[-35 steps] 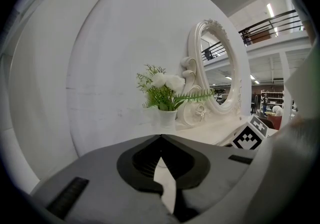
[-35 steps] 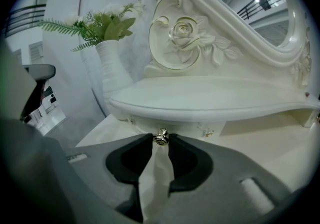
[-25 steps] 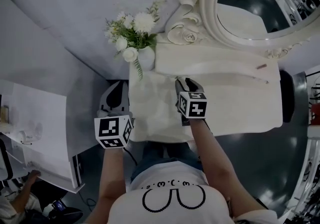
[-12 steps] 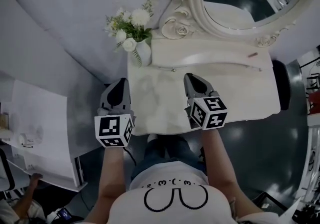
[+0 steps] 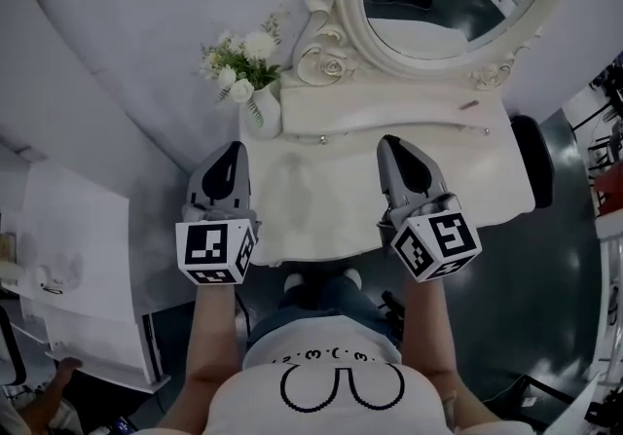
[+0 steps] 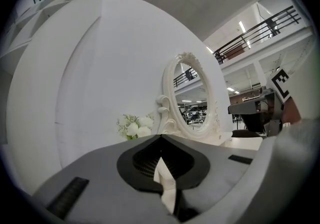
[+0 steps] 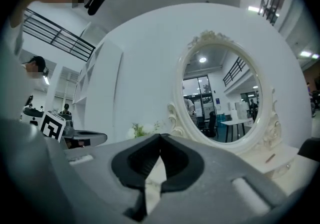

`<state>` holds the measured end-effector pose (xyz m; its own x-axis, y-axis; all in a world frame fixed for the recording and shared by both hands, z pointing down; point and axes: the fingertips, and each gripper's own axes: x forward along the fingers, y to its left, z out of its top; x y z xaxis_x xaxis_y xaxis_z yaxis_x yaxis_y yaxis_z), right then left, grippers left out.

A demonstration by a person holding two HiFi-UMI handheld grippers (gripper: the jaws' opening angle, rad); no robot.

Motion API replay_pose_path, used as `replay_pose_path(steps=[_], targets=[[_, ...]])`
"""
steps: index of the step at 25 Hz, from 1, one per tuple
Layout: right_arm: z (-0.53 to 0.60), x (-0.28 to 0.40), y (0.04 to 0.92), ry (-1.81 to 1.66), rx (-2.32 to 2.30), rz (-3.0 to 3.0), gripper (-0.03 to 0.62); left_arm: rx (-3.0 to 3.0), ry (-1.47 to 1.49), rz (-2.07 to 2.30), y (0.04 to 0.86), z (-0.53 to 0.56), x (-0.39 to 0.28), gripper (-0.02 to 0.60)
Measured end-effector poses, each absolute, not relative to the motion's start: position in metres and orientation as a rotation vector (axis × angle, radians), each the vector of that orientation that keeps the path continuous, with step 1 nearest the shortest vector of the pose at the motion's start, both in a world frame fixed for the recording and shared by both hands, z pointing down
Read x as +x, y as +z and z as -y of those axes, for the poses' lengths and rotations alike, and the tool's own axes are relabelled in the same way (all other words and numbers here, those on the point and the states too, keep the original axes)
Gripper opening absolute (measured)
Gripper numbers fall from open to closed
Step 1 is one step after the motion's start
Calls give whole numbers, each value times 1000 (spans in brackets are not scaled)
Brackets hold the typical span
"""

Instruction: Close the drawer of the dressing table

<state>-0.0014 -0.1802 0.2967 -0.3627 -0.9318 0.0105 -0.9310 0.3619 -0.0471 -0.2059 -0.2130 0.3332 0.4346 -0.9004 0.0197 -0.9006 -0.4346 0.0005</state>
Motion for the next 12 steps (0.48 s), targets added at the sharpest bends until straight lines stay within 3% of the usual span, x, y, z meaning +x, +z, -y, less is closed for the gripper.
replay_pose_path(steps=[12], targets=[[163, 52, 223, 307, -1761, -2600, -1, 2743, -112, 1793, 252, 198, -149, -2]])
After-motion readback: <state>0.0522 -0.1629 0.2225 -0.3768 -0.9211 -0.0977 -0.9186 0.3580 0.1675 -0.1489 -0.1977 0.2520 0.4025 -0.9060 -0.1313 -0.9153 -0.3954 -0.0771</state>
